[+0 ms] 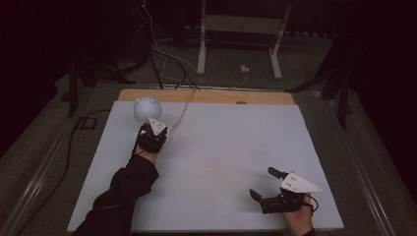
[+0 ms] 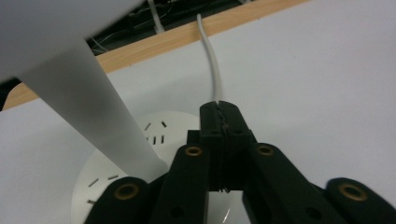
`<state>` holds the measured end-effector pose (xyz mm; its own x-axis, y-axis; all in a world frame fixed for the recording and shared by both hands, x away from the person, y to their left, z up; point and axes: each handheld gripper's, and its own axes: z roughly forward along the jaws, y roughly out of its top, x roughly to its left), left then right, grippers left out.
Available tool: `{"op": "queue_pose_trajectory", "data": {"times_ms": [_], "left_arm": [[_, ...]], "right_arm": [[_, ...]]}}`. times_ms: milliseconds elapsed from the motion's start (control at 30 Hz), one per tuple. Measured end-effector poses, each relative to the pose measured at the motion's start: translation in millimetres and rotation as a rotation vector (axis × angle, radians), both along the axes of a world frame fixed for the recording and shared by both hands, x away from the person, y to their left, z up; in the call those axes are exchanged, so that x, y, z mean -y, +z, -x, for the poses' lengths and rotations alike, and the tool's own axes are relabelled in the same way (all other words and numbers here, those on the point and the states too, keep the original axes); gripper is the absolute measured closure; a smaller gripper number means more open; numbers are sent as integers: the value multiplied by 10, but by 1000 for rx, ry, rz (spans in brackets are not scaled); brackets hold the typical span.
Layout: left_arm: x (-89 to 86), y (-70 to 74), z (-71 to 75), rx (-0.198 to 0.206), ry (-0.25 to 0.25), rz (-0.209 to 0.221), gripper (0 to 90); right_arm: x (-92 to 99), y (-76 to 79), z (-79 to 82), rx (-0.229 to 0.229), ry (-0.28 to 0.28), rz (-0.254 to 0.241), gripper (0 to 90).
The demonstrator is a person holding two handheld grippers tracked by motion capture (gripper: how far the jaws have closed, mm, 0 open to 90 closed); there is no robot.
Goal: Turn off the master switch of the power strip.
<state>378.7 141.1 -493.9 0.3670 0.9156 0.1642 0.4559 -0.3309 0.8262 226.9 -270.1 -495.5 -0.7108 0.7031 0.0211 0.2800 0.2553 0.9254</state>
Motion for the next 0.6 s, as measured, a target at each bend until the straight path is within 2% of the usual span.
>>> {"op": "queue_pose_trajectory", "data": {"times_ms": [33,333,367,467,533,567,600], "left_arm": [[23,-18,-5,3,-4,-31,900],[44,-78,-70,-18,3,-61,900],[48,-96,-82,-23,20,-81,900],[51,-111,-92,-23,22,-76,900],[54,-119,-95,-21,20,-90,900],[62,-128,-96,-15,22,-111,900],[62,-128,-96,-15,22,-111,900]], "right_arm": [[0,0,0,0,1,0,0],[9,6,4,3,-1,0,0],[7,7,5,3,-1,-1,0],[5,8,5,4,0,1,0],[5,7,5,4,0,0,0],[7,9,6,4,0,1,0],[8,9,6,5,0,0,0]]}}
